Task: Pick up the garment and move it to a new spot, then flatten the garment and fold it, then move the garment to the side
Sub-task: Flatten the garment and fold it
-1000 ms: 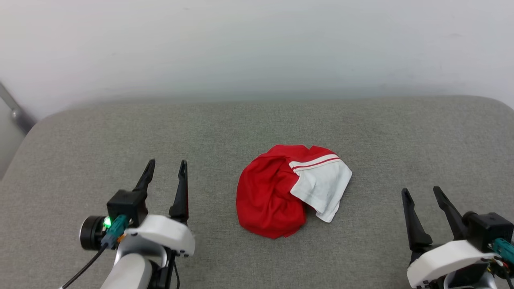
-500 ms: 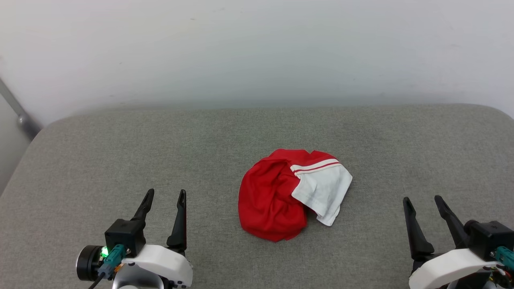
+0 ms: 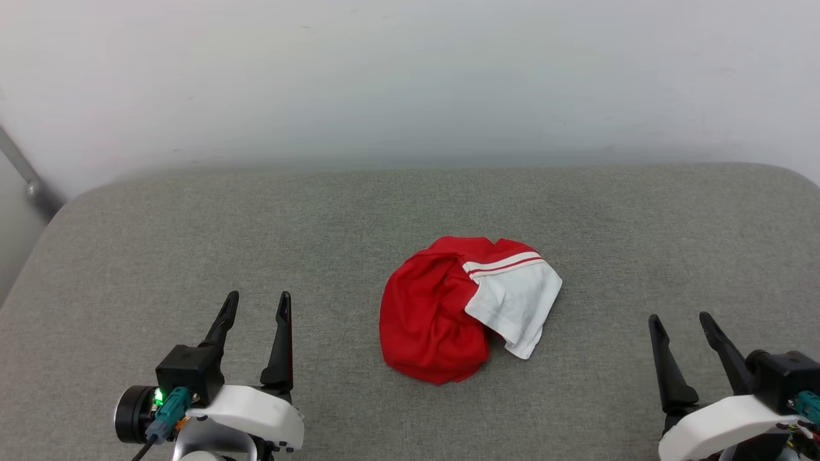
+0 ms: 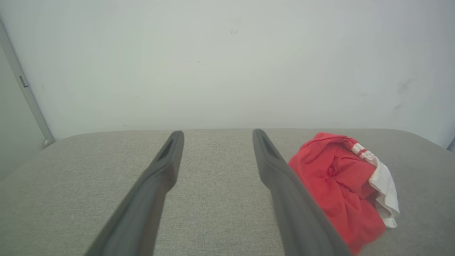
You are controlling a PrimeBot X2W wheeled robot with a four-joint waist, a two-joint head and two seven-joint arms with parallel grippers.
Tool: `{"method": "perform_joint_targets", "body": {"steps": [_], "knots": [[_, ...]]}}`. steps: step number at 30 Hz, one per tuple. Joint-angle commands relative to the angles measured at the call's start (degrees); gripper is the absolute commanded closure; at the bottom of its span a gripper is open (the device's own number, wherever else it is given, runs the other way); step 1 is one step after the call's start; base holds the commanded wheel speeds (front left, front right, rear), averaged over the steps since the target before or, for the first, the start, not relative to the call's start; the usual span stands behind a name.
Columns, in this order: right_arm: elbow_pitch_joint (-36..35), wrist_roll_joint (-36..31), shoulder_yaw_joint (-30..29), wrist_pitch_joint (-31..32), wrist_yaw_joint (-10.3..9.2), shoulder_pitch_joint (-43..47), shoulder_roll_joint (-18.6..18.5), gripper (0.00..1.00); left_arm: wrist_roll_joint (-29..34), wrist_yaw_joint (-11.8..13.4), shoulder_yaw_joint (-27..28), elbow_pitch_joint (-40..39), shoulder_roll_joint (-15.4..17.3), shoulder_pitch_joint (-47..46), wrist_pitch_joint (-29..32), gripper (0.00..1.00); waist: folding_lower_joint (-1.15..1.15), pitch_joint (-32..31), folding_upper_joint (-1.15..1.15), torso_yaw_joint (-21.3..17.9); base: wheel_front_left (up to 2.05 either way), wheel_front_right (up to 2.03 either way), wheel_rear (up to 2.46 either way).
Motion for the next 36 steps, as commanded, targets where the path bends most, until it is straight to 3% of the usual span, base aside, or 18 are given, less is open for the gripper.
{"method": "perform_joint_targets", "body": {"steps": [1,5,8,12,16,17,24,34,35,36], "knots": [[-0.42,-0.6,-0.93,0.5,-0.04,0.04,0.05,0.0,-0.03,0.09,0.21,-0.27,0.15,0.4,-0.36,0.0,0.0,0.11,0.0,0.11,0.0,0.0,0.0],[-0.29,-0.26,-4.15,3.9,-0.03,-1.99,0.05,0.0,-0.19,-0.07,0.12,-0.85,-0.13,-0.89,-0.77,0.0,0.0,0.81,0.0,1.18,0.0,0.0,0.0],[0.52,0.08,-6.48,10.48,-0.04,-3.81,0.04,0.0,0.02,0.15,0.03,-1.52,-0.44,-1.84,-1.16,0.0,0.0,1.83,0.0,2.27,0.0,0.0,0.0],[1.61,0.24,-7.77,24.5,-0.03,-7.53,-0.95,0.0,0.5,-0.13,-0.5,-2.18,-1.06,-3.45,-1.77,0.0,0.0,4.31,0.0,4.39,0.0,0.0,0.0],[1.64,2.38,-5.3,36.63,-0.03,-10.35,-2.34,0.0,0.42,-0.51,-0.99,-1.79,-1.95,-5.17,-2.58,0.0,0.0,6.61,0.0,6.9,0.0,0.0,0.0],[1.8,5.11,-1.73,44.24,-0.04,-12.2,-3.37,0.0,0.65,-1.39,-1.44,-1.13,-2.52,-6.41,-3.34,0.0,0.0,8.63,0.0,9.21,0.0,0.0,0.0],[5.26,8.29,2.24,47.63,-0.04,-14.9,-4.5,0.0,1.08,-1.95,-1.86,0.09,-3.78,-7.98,-4.17,0.0,0.0,11.33,0.0,11.85,0.0,0.0,0.0],[16.64,10.38,5.55,46.55,-0.04,-17.07,-4.53,0.0,1.21,-2.88,-1.63,1.98,-5.46,-9.63,-4.79,0.0,0.0,13.56,0.0,12.92,0.0,0.0,0.0],[17.37,10.61,5.77,46.45,-0.04,-17.18,-4.53,0.1,1.23,-2.95,-1.5,2.07,-5.51,-9.68,-4.82,0.0,0.0,13.6,0.0,12.82,0.0,0.0,0.0],[17.99,10.71,6.06,46.37,-0.04,-17.29,-4.65,0.6,1.25,-3.06,-1.38,2.18,-5.58,-9.67,-4.84,0.0,0.0,13.61,0.0,12.67,0.0,0.0,0.0]]}}
